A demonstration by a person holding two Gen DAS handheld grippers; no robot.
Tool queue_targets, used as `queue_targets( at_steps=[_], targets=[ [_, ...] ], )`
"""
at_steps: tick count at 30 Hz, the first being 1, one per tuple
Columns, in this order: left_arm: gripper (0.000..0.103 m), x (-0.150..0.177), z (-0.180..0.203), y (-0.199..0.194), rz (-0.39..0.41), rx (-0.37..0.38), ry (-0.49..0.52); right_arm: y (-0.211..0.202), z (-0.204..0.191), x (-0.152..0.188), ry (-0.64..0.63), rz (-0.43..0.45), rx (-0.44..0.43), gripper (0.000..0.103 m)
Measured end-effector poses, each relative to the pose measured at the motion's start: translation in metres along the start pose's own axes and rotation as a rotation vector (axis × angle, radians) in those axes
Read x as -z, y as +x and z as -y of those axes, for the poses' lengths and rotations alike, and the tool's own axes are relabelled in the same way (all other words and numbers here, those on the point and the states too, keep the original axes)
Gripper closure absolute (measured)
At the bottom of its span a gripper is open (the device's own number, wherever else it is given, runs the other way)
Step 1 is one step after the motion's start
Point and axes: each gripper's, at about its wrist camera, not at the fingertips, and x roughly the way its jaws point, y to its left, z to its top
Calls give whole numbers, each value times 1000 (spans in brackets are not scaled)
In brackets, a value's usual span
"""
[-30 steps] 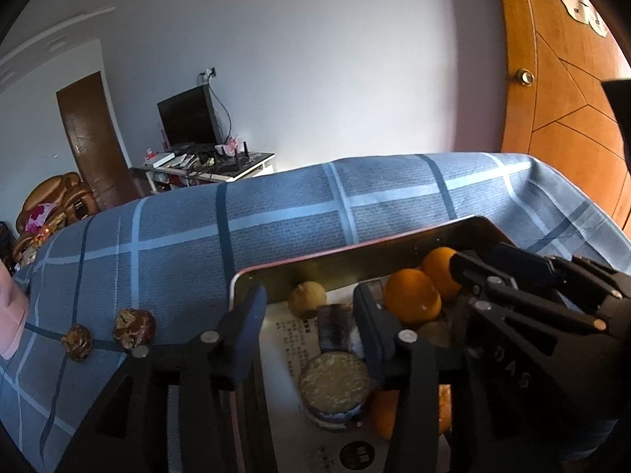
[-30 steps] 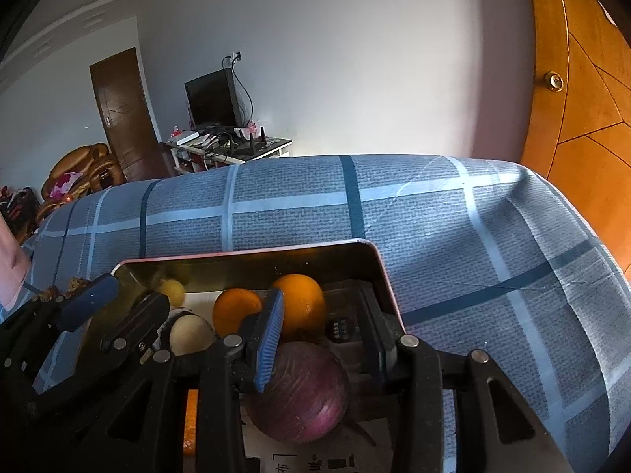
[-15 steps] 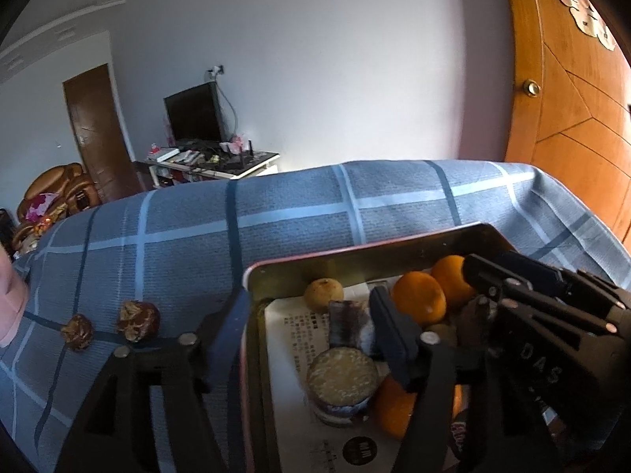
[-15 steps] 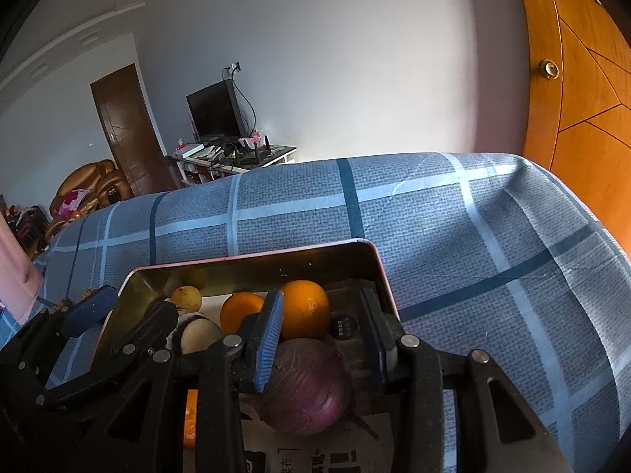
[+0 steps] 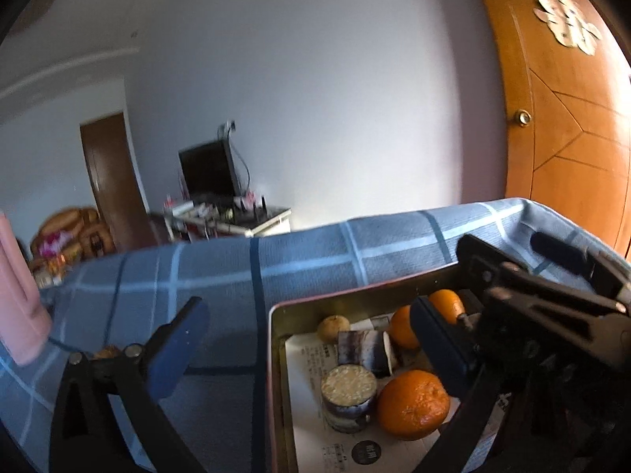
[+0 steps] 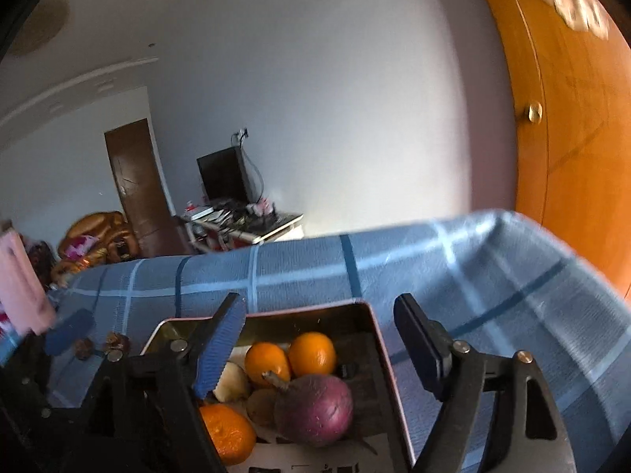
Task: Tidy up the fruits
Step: 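Lift both tools out of the tin and back away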
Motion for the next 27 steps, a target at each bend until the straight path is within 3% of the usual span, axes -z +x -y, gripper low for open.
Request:
queue_targets(
  at_steps=[5, 19, 27],
  targets=[
    [0, 0, -2, -10, 59, -54, 21, -18, -24, 0, -132, 127, 77, 21],
    [0, 6, -18, -17, 46, 0, -65, -33, -11, 4, -72, 125, 123, 19],
    [0, 9, -13, -23, 40, 29, -39, -50, -9, 10, -38, 122, 148, 20]
  ],
)
